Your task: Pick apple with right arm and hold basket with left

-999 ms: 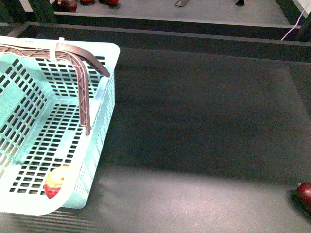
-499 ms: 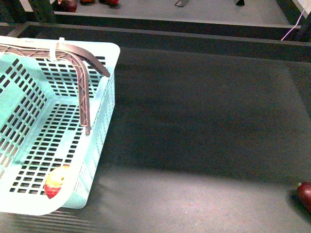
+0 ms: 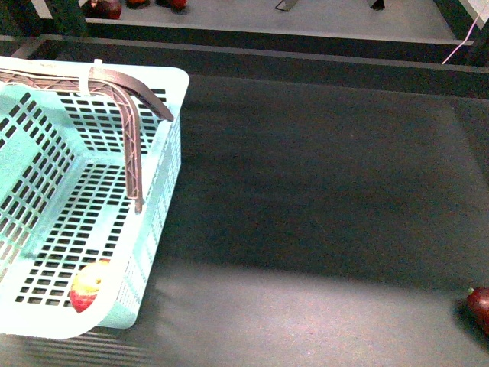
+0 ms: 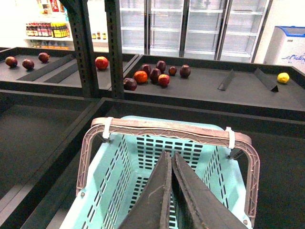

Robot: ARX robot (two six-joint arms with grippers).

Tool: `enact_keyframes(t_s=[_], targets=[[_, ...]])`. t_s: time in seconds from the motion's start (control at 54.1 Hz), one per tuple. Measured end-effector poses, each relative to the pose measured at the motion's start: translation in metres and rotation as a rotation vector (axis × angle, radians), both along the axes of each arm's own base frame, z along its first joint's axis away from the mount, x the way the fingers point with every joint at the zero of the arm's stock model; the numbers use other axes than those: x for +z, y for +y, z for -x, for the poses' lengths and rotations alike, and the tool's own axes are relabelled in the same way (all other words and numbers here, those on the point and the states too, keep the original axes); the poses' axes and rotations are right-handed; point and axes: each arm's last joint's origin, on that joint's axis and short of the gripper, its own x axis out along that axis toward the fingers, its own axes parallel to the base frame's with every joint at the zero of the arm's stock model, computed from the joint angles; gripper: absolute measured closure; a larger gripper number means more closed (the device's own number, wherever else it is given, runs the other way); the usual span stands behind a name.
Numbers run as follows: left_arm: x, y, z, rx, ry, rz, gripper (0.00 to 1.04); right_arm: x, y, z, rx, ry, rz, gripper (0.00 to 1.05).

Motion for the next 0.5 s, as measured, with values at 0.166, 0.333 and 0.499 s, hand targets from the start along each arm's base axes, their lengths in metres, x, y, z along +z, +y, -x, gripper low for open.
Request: enact_keyframes(t_s=[0.166,0.333,0.499], targets=[[0.0000,0.0000,0.0001,0.000,0.000,0.000,1.01,0.0000,0.0000,0.0000,0.000,0.000,0.000,0.09],[0.0000,0.0000,0.0001,0.000,0.000,0.000,1.01,0.0000,0.0000,0.0000,0.000,0.000,0.000,0.09],[0.0000,0.0000,0.0001,0.000,0.000,0.000,0.75,0.0000,0.0000,0.0000,0.000,0.000,0.000,0.09]])
